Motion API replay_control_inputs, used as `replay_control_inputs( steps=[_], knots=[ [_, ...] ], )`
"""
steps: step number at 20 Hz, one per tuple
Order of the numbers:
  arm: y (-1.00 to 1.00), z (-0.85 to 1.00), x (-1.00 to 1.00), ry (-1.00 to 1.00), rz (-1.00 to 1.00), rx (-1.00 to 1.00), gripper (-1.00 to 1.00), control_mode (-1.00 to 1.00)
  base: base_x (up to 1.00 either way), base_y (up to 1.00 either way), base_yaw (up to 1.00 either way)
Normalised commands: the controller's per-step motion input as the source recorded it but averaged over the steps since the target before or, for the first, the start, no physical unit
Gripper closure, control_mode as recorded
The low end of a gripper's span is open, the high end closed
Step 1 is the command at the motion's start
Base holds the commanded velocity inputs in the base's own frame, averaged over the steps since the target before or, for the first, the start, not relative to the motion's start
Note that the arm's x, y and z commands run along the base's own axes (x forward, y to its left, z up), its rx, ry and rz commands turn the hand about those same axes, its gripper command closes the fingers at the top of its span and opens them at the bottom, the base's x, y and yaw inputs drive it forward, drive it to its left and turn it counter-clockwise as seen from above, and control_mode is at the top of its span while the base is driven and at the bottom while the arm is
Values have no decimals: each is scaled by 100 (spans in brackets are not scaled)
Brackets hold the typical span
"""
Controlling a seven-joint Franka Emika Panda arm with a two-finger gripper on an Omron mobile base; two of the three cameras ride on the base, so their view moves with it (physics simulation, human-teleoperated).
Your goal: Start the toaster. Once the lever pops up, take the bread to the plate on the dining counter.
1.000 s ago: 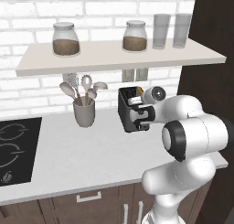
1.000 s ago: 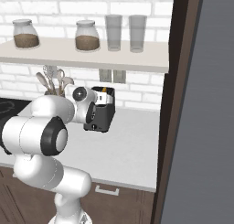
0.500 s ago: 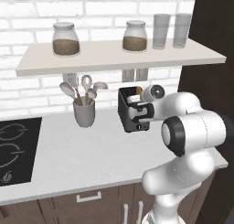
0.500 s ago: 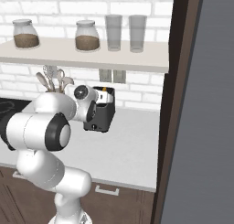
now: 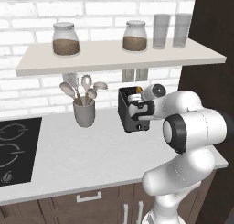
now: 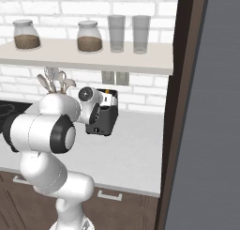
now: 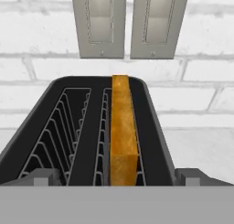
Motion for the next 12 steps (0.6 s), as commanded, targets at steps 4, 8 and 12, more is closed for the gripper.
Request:
replay_control_inputs(
  steps=[4, 8, 12],
  knots=[
    [-8, 0, 3, 0, 0, 1, -100, -100, 0, 0, 0],
    [0, 0, 0, 0, 0, 0, -100, -100, 0, 0, 0],
    [0, 0, 4, 0, 0, 0, -100, -100, 0, 0, 0]
  ],
)
